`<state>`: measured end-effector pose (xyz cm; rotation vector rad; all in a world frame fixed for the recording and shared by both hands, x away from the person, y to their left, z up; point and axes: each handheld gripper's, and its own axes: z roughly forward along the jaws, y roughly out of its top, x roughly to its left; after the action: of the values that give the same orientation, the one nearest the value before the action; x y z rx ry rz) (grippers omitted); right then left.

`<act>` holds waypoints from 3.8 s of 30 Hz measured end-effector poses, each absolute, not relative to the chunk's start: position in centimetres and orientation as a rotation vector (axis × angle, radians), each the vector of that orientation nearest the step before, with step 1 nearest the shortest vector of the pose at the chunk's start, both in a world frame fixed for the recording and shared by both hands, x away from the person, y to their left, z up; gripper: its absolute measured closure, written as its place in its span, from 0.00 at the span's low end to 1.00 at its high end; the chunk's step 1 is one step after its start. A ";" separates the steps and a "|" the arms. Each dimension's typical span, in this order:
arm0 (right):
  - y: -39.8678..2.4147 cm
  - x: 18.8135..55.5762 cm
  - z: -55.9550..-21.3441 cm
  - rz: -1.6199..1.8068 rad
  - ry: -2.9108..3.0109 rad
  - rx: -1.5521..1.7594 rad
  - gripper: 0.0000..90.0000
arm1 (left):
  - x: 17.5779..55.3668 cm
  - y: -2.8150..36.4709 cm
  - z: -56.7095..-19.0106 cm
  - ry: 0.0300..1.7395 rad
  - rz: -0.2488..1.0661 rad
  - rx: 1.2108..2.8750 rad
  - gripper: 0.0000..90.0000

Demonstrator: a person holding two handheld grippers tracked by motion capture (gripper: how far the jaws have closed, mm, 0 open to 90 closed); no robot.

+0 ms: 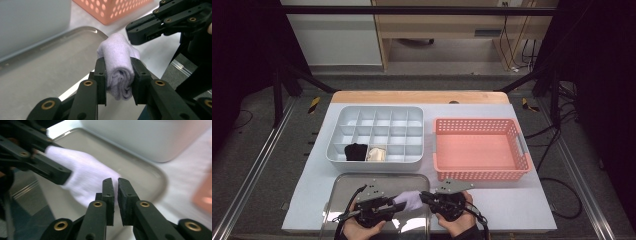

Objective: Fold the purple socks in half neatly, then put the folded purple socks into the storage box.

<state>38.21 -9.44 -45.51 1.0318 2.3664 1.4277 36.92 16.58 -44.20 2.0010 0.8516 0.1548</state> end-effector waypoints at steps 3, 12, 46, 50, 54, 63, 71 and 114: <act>-11.2 38.4 -45.5 1.375 2.309 1.063 0.87 | 37.1 17.2 -43.7 0.865 0.186 1.988 0.77; -15.1 38.4 -46.5 1.265 2.228 1.190 0.71 | 38.0 18.3 -42.8 0.895 0.240 1.971 0.77; -21.1 37.7 -47.1 1.162 2.097 1.315 0.51 | 42.5 20.4 -38.0 0.976 0.380 1.885 0.76; -21.0 37.7 -47.1 1.160 2.099 1.316 0.51 | 43.4 20.5 -37.5 0.987 0.396 1.877 0.76; -21.1 37.6 -47.1 1.163 2.100 1.308 0.51 | 44.7 20.0 -37.1 0.994 0.411 1.886 0.76; -21.0 37.6 -47.2 1.164 2.107 1.309 0.51 | 47.5 18.8 -37.9 1.046 0.421 1.933 0.77; -21.0 37.7 -47.2 1.160 2.112 1.309 0.51 | 49.0 18.5 -39.7 1.092 0.423 1.995 0.77; -20.5 37.9 -47.7 1.139 2.167 1.307 0.52 | 50.7 16.6 -41.7 1.115 0.344 2.149 0.74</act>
<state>37.92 -20.47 -47.75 1.3068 2.1673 1.1387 50.74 16.63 -41.75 2.1489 1.1149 0.3442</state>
